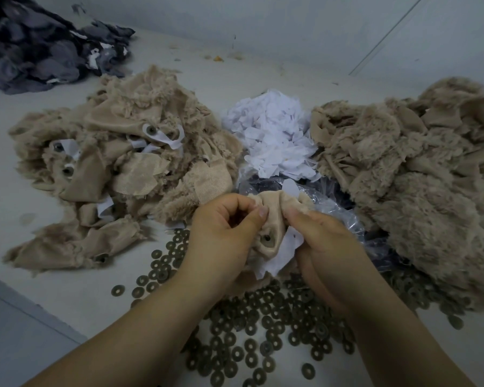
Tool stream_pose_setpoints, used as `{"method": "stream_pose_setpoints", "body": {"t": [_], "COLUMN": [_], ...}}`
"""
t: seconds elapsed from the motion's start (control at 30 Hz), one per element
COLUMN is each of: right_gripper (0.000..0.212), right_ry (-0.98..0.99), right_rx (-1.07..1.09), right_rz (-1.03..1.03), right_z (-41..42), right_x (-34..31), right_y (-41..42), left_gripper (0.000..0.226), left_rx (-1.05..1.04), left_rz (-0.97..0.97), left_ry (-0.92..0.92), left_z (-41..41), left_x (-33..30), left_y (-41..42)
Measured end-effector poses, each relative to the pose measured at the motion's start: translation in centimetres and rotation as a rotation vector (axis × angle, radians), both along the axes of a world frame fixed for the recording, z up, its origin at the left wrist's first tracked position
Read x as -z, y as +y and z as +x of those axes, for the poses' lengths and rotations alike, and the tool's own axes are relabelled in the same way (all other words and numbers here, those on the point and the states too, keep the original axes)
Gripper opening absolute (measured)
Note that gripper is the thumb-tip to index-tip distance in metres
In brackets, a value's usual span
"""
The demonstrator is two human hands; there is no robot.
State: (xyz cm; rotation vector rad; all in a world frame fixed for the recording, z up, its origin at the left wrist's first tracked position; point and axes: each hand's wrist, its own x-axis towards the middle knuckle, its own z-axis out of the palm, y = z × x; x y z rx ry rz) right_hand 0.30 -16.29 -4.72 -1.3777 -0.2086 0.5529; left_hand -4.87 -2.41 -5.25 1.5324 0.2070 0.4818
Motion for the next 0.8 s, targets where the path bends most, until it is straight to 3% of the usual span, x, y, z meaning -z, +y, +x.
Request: {"method": "stream_pose_setpoints", "body": {"t": [0.13,0.3,0.43,0.53,0.67,0.8], "right_gripper": [0.067,0.056,0.036,0.018,0.050,0.040], "right_ry": [-0.150,-0.292,-0.081,0.125,0.413,0.386], "right_rx": [-0.018,-0.019,0.038,0.035,0.006,-0.144], "right_rz": [-0.252,-0.364,-0.216,0.015,0.396,0.312], "right_z": [-0.7,-0.9,-0.5,0.1,0.4,0.4], "right_x": [-0.6,-0.7,-0.4,-0.6,-1.6,-1.8], "right_y": [0.4,0.1,0.1,0.1,-0.1,-0.4], "left_gripper": [0.016,0.022,0.015,0.017,0.024,0.020], "left_rx": [-0.018,-0.041,-0.062,-0.079,-0.083,-0.073], "left_rz": [0.118,0.183,0.149,0.067,-0.030,-0.083], "left_ry": [-0.021,-0.011,-0.009,0.020,0.037,0.030], "left_z": [-0.1,-0.2,-0.2,-0.1,0.1,0.3], "left_x": [-0.2,-0.3,-0.2,-0.2,-0.3,-0.2], "left_y": [-0.3,-0.6,-0.5,-0.4,0.0,0.2]}}
